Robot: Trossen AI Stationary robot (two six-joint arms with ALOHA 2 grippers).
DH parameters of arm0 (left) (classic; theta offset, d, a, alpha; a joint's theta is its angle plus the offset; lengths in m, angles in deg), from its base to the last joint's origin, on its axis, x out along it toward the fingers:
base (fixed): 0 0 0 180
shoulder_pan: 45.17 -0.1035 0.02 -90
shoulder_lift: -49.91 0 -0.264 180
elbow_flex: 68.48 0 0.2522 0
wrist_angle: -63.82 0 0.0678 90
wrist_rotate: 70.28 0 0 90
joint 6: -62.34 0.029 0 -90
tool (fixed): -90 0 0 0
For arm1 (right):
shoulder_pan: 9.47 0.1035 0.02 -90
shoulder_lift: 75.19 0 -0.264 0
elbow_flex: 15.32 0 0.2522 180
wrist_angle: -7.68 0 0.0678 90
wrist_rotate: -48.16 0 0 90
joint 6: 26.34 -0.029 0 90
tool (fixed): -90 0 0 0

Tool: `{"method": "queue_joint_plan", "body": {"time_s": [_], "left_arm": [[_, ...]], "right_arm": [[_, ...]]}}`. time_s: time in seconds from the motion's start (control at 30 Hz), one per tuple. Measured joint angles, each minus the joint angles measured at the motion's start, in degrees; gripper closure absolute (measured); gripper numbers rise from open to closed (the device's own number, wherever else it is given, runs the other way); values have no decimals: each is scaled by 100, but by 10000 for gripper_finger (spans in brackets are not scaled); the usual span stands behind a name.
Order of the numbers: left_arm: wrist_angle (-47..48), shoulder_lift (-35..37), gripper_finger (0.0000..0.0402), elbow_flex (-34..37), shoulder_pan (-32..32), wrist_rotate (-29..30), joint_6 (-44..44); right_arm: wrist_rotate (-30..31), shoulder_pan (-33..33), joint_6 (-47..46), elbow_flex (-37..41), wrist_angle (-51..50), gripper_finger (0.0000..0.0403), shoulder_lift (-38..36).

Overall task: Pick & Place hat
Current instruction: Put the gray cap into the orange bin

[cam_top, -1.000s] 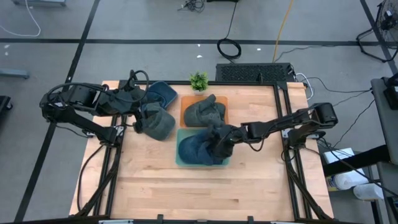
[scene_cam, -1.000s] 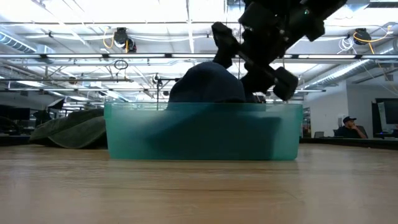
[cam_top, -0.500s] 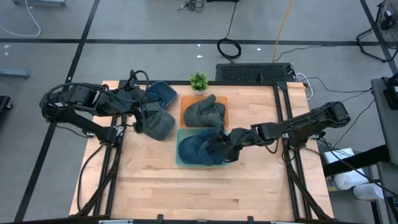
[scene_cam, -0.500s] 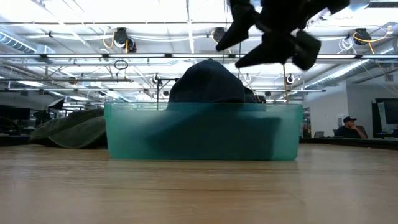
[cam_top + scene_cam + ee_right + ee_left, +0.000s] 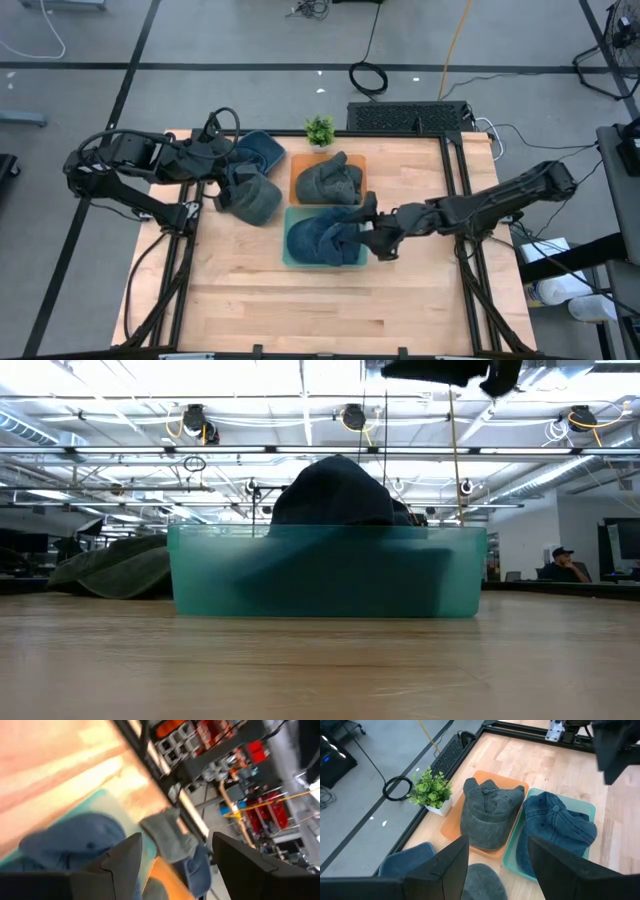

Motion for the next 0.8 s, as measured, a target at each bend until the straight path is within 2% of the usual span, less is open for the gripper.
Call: {"method": "queue_joint_plan", "body": {"time_s": [0.23,0.43,0.57,0.8], "left_arm": [[-5,0,188,0,4,7,0],[-3,-1,188,0,4,6,-8],[108,-17,188,0,4,-144,-654],[406,-154,188,-3,-29,-170,-1751]], "right_arm": [[-15,137,155,-2,769,170,-146],[3,176,571,-2,1038,170,-140],[281,174,433,0,1317,170,-136],[350,174,372,0,1573,170,-186]]}}
